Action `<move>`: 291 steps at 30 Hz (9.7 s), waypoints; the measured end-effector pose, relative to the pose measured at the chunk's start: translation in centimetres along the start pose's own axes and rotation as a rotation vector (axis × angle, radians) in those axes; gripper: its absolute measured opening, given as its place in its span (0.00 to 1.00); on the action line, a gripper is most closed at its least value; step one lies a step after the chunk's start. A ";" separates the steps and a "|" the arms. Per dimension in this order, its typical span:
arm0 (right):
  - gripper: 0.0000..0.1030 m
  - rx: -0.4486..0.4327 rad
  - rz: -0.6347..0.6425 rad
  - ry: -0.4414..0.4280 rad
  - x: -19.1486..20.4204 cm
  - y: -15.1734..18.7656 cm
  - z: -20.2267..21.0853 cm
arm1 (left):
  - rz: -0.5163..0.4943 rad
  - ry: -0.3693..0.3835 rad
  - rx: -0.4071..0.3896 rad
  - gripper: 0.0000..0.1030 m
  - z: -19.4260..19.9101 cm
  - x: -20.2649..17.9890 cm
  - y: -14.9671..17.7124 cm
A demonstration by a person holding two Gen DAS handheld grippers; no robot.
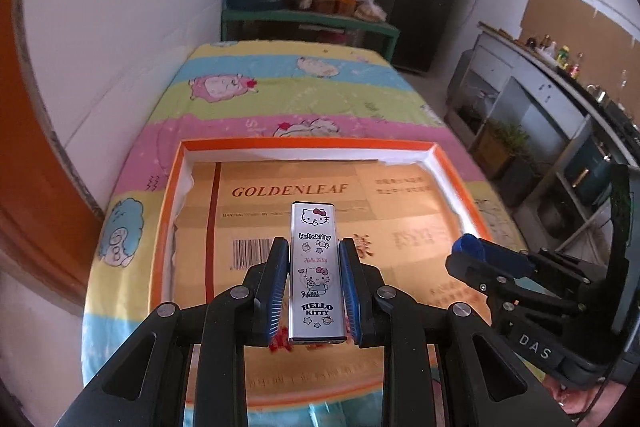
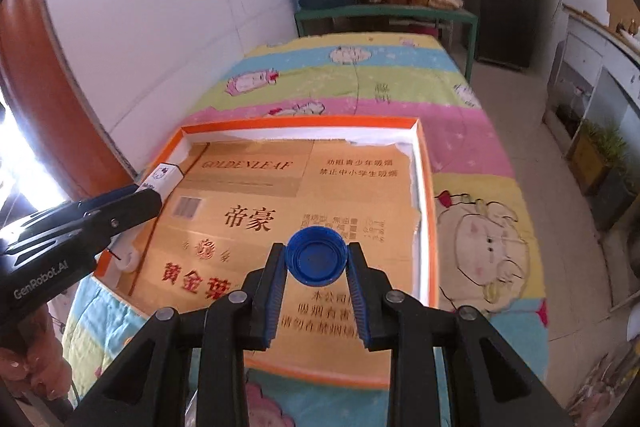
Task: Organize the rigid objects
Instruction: 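Carry the Hello Kitty box with the left gripper while the right gripper carries the blue cap to the tray, then release the Hello Kitty box with the left gripper while the right gripper releases the blue cap, then lift both open grippers away from the tray, then move the right gripper toward the gold rectangular case, then close the right gripper around the gold rectangular case, then carry the gold case into the tray with the right gripper while the left gripper nudges the Hello Kitty box, then lower the gold case onto the cardboard and open the right gripper, then withdraw both grippers from the tray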
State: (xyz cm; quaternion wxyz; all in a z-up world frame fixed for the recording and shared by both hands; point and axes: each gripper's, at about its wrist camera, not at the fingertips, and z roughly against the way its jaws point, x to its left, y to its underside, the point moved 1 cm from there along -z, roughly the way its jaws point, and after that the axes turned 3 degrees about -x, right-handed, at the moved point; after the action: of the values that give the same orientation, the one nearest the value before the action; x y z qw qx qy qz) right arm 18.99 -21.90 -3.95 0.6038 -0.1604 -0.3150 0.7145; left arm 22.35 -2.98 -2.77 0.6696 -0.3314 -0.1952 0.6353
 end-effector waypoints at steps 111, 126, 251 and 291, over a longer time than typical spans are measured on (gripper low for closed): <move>0.50 -0.032 0.005 0.015 7.4 16.2 13.6 | 0.040 -0.045 -0.072 0.70 16.5 1.5 16.1; 0.50 0.029 0.003 -0.030 7.4 16.9 10.5 | 0.028 -0.029 -0.038 0.70 14.9 1.3 16.8; 0.20 0.084 0.104 0.035 5.4 -0.4 -5.2 | -0.011 -0.064 0.076 0.51 -5.4 4.2 0.5; 0.44 -0.071 0.025 0.007 7.1 4.5 7.6 | -0.033 -0.094 -0.136 0.51 11.2 0.7 5.6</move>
State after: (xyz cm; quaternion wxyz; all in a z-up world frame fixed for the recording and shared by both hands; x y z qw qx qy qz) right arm 9.39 -17.32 -0.04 0.5899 -0.1881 -0.3362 0.7097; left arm 10.72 -0.28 1.17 0.6459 -0.3427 -0.2746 0.6245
